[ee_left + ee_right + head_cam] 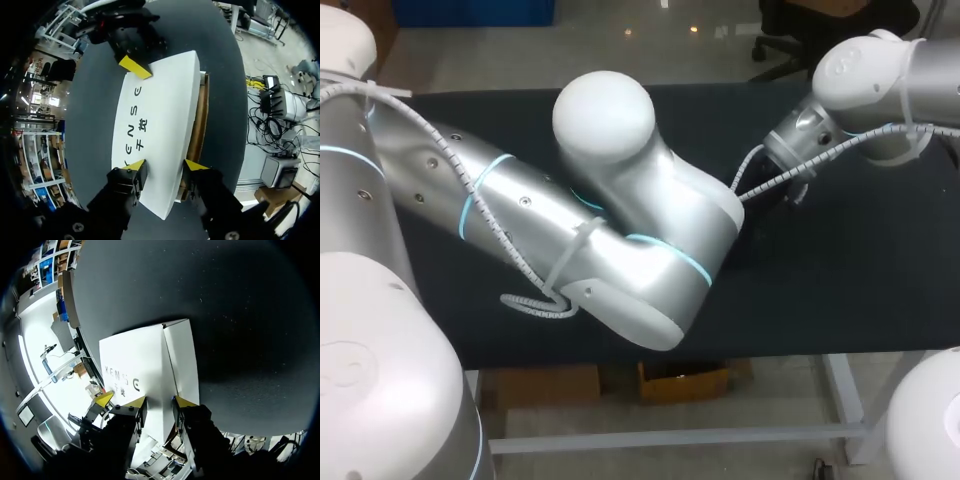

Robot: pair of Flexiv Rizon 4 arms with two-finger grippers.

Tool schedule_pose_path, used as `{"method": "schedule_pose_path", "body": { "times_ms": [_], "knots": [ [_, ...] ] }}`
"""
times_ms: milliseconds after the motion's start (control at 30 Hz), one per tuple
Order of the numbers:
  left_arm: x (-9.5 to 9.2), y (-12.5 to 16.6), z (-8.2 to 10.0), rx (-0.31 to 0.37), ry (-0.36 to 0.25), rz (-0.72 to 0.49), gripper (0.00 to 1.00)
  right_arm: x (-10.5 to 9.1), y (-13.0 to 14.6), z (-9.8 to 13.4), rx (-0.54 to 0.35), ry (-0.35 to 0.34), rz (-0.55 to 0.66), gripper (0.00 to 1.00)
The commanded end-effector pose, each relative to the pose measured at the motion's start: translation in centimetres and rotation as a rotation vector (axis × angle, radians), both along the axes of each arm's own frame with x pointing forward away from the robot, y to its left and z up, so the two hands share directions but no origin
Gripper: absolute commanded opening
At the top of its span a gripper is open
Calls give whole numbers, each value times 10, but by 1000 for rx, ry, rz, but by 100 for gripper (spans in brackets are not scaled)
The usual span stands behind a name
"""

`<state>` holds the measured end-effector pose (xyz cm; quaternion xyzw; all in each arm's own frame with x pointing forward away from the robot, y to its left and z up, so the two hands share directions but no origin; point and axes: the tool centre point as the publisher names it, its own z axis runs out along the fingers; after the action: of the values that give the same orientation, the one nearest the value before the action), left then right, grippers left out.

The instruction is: Assemble the packaging by folding the flat box into shape, placing the metal phone stand inside, and closing the box properly

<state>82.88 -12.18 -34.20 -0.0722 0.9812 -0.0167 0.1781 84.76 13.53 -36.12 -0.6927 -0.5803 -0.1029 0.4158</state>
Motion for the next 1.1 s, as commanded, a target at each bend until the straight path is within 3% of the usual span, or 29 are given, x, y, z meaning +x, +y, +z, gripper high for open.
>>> {"method": "schedule_pose_path", "body": {
  "times_ms": [33, 333, 1100],
  "knots": [
    [-3, -4, -6, 13, -45, 9, 42, 2, 0, 0, 3, 4, 4, 31],
    [-1, -7, -5, 23, -79, 17, 35, 2, -1, 1, 5, 2, 5, 32],
    [-6, -11, -16, 61, -99, 26, 36, 0, -2, 3, 5, -4, 4, 31]
  ]
}}
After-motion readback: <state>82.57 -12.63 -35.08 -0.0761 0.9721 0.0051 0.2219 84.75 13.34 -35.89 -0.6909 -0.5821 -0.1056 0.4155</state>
